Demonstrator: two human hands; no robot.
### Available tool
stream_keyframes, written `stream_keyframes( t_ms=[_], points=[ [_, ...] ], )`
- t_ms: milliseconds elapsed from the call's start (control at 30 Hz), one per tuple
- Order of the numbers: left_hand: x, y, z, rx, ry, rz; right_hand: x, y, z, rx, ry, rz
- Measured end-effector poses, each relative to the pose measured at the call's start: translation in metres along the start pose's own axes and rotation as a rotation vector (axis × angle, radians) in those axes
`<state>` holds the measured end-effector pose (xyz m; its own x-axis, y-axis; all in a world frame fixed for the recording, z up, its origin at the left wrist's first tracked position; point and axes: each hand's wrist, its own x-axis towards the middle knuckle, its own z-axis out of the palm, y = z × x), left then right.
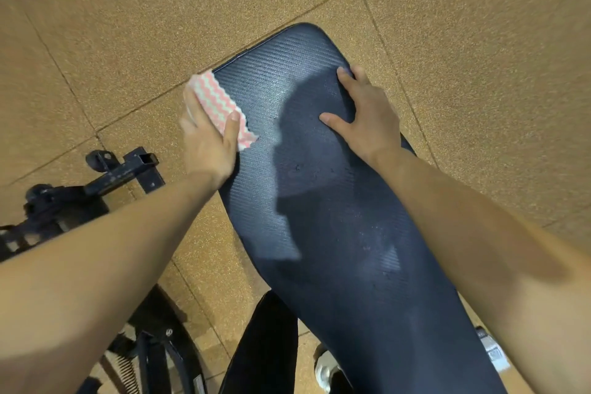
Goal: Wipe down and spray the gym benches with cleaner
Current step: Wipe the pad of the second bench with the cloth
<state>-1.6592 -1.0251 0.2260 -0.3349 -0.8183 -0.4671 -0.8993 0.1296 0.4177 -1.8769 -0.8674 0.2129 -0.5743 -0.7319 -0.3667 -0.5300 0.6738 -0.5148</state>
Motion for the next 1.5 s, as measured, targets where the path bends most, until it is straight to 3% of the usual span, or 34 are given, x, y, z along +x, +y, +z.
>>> stream_keyframes(
  t_ms=[200, 467, 767, 1100, 1167, 1200, 1233, 1300, 1433, 1500],
  points=[
    [-0.074, -0.011, 0.018, -0.125, -0.041, -0.153, -0.007, -0.007, 0.001, -0.107, 0.006, -0.010],
    [-0.118, -0.036, 0.040, -0.296, -0.024, -0.075, -0.094, 0.008, -0.001, -0.095, 0.125, -0.068],
    [-0.173, -0.075, 0.075, -0.368, -0.087, -0.196, -0.260, 0.052, 0.038, -0.350, -0.041, 0.036],
    [-0.281, -0.081, 0.132, -0.418, -0.238, -0.316, -0.305, 0.066, 0.042, -0.372, -0.074, 0.088],
    [-0.305, -0.081, 0.148, -0.413, -0.367, -0.375, -0.323, 0.069, 0.045, -0.385, -0.090, 0.080],
    [-0.317, -0.087, 0.159, -0.246, -0.431, -0.324, -0.335, 0.071, 0.047, -0.391, -0.102, 0.070],
    [-0.331, -0.090, 0.166, -0.043, -0.373, -0.213, -0.347, 0.074, 0.050, -0.397, -0.115, 0.056],
    [-0.355, -0.079, 0.166, -0.132, -0.449, -0.296, -0.373, 0.081, 0.055, -0.411, -0.139, 0.030],
    [-0.388, -0.083, 0.185, 0.084, -0.439, -0.096, -0.423, 0.102, 0.063, -0.446, -0.170, 0.027],
    [-0.398, -0.083, 0.191, -0.040, -0.373, -0.137, -0.445, 0.114, 0.065, -0.437, -0.171, 0.037]
  ],
)
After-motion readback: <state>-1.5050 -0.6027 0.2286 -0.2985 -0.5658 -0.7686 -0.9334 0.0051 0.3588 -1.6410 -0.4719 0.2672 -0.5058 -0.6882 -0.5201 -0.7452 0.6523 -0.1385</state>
